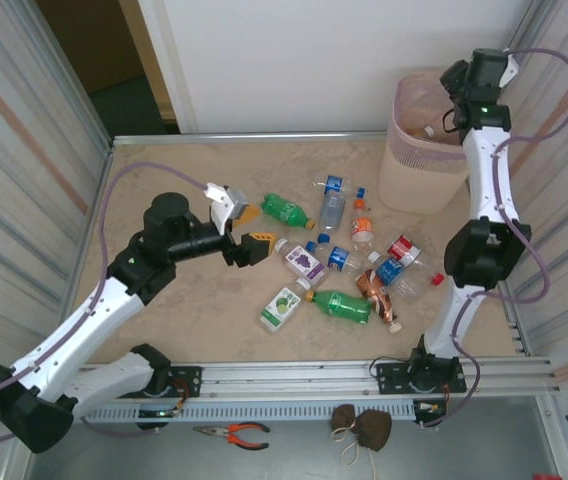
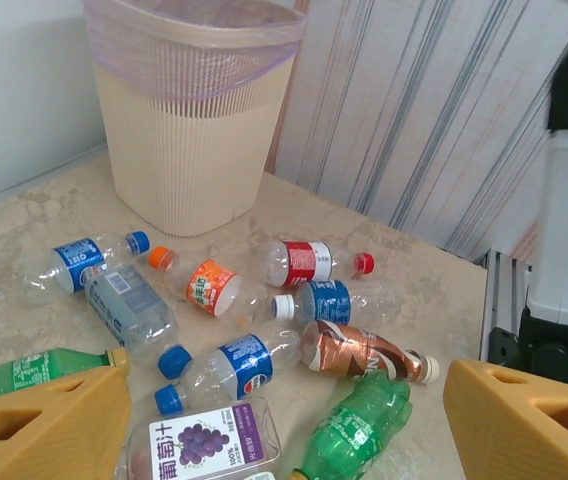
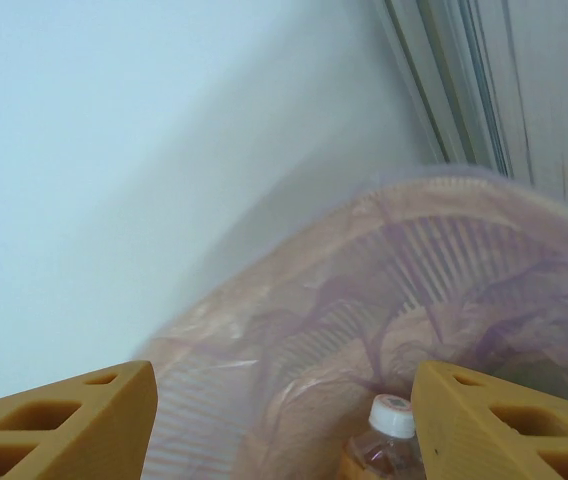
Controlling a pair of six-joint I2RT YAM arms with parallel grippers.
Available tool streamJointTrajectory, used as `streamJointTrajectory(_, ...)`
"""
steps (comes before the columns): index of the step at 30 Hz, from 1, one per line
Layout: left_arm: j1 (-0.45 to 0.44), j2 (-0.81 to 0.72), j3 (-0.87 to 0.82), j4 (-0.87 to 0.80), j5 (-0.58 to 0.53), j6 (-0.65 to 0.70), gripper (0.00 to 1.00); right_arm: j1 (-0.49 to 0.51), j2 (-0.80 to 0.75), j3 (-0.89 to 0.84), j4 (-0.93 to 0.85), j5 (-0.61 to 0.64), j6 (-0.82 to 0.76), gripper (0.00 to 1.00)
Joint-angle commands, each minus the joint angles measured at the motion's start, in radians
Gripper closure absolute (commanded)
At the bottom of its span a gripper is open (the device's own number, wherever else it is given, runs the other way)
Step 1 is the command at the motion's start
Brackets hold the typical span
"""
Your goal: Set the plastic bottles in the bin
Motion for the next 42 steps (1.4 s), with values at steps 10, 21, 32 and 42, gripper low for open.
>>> streamJointTrajectory(10, -0.043, 0.129, 0.103, -0.197, -0.102, 0.06, 0.21, 0.013, -0.329, -0.328, 0.054, -0.126, -0.069, 0.34)
streamJointTrajectory(21, -0.262, 0.349, 0.216, -0.49, -0.374, 0.059, 0.2, 0.045, -0.59, -0.614, 0.055, -0.122, -0.068, 0.34)
streamJointTrajectory(32, -0.371, 0.437, 0.11, -0.522, -0.46, -0.121, 0.09, 0.047, -0.712, -0.751, 0.006, -0.131, -0.068, 0.34)
streamJointTrajectory(42, -0.389, 0.543, 0.059, -0.522, -0.492, -0.18, 0.05, 0.066, -0.756, -0.811, -0.005, -0.13, -0.059, 0.34)
